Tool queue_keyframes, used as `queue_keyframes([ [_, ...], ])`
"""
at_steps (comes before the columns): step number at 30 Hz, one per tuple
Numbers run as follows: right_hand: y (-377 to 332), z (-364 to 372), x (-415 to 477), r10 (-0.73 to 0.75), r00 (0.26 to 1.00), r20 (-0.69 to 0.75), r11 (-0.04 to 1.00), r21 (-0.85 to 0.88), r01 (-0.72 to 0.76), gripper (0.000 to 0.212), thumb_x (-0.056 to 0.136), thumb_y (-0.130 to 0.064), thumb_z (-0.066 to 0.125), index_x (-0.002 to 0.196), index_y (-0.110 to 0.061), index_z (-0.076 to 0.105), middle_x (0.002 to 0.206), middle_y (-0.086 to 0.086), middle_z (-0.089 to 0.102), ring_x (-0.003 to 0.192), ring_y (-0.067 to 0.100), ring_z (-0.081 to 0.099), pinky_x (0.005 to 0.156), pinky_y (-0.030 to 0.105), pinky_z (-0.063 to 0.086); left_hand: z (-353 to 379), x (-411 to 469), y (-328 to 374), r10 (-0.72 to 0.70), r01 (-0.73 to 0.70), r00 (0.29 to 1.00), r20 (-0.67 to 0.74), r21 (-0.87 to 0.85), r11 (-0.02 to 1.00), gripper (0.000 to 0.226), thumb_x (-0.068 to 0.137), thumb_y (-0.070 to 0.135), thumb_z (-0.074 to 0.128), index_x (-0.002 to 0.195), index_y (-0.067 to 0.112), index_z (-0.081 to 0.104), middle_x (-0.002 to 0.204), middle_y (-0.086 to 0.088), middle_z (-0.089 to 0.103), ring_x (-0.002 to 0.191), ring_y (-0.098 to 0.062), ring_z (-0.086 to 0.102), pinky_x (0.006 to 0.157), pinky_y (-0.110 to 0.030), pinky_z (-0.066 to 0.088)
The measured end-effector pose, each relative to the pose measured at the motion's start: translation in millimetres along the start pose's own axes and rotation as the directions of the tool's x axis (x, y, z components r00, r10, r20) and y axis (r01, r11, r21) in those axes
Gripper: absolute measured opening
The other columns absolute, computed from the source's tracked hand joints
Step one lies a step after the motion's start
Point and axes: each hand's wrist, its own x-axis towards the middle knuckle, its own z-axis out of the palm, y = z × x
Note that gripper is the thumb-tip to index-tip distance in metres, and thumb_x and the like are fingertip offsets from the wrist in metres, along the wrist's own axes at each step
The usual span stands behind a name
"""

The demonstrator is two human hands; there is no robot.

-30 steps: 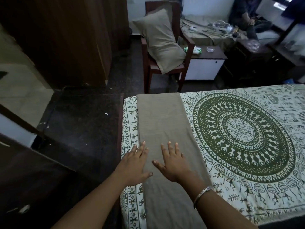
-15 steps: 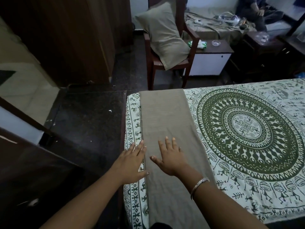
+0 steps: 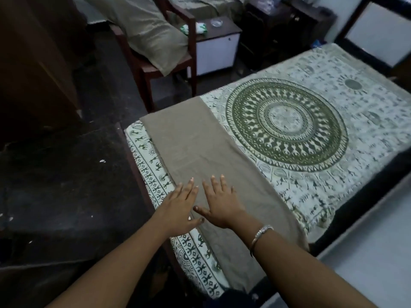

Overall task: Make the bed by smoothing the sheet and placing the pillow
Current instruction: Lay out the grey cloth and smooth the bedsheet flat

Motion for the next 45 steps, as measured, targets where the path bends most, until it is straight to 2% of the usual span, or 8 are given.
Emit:
queue_keyframes([
  [4,-48,11,3,0.201,0.979,-0.026,0.972,0.131,-0.196,0.083,0.093,-0.065,0.028,0.153,-0.016,0.000,0.160,0.014,-0.004,0.146,0.035,-0.008,0.115,0.057,0.009,1,-1,-44,0.137,-0.141,0.989,0.051,0.095,0.985,0.088,0.091,0.058,0.042,0.151,0.017,-0.006,0.158,-0.003,-0.018,0.146,-0.027,-0.009,0.118,-0.043,0.007],
  [8,-76,12,-3,0.309,0.951,-0.018,0.939,0.163,-0.302,0.082,0.093,-0.064,0.031,0.153,-0.016,0.001,0.160,0.013,-0.005,0.146,0.035,-0.009,0.114,0.056,0.008,-7,4,-75,0.198,-0.212,0.975,0.098,0.170,0.962,0.090,0.089,0.061,0.043,0.152,0.015,-0.003,0.159,-0.007,-0.015,0.146,-0.032,-0.003,0.118,-0.046,0.010],
  [16,-64,10,-45,0.567,0.819,-0.093,0.800,0.300,-0.520,0.081,0.094,-0.064,0.029,0.153,-0.016,0.003,0.160,0.014,-0.002,0.146,0.035,-0.006,0.115,0.056,0.009,-17,20,-29,0.447,-0.460,0.888,0.109,0.191,0.867,0.089,0.090,0.057,0.046,0.151,0.013,-0.002,0.159,-0.006,-0.014,0.146,-0.032,-0.003,0.117,-0.047,0.013],
  [22,-64,47,-77,0.662,0.748,-0.045,0.699,0.396,-0.595,0.082,0.093,-0.065,0.030,0.153,-0.016,0.005,0.160,0.015,-0.001,0.146,0.036,-0.005,0.115,0.057,0.009,-4,5,-1,0.521,-0.554,0.832,0.191,0.256,0.792,0.087,0.091,0.057,0.043,0.152,0.014,-0.004,0.158,-0.005,-0.016,0.146,-0.030,-0.006,0.118,-0.046,0.010],
  [30,-81,92,-88,0.691,0.716,0.096,0.604,0.467,-0.646,0.082,0.094,-0.063,0.032,0.153,-0.015,0.004,0.160,0.016,-0.004,0.146,0.037,-0.010,0.115,0.057,0.003,22,-6,-14,0.538,-0.615,0.786,0.304,0.289,0.734,0.089,0.090,0.058,0.042,0.151,0.015,-0.005,0.158,-0.006,-0.019,0.146,-0.031,-0.006,0.116,-0.045,0.012],
  [38,-82,92,-76,0.853,0.484,0.195,0.294,0.588,-0.753,0.082,0.093,-0.065,0.028,0.153,-0.014,0.004,0.160,0.017,-0.001,0.146,0.038,-0.006,0.116,0.051,0.008,1,42,-6,0.671,-0.799,0.601,0.434,0.361,0.482,0.091,0.090,0.058,0.044,0.151,0.012,-0.005,0.158,-0.007,-0.017,0.146,-0.032,-0.004,0.116,-0.047,0.013],
  [42,-80,100,-74,0.876,0.434,0.210,0.229,0.610,-0.759,0.083,0.093,-0.065,0.029,0.152,-0.013,0.005,0.160,0.016,-0.001,0.146,0.037,-0.006,0.115,0.051,0.011,-3,61,3,0.697,-0.809,0.583,0.418,0.374,0.453,0.092,0.089,0.057,0.047,0.151,0.010,-0.003,0.158,-0.009,-0.015,0.146,-0.034,-0.001,0.117,-0.046,0.015],
  [45,-67,108,-81,0.905,0.397,0.155,0.213,0.641,-0.737,0.087,0.093,-0.064,0.032,0.152,-0.011,-0.004,0.160,0.014,-0.001,0.146,0.036,-0.005,0.116,0.050,0.011,3,69,23,0.724,-0.810,0.575,0.380,0.386,0.441,0.092,0.089,0.058,0.046,0.151,0.010,-0.003,0.158,-0.009,-0.015,0.146,-0.033,-0.002,0.116,-0.046,0.016],
])
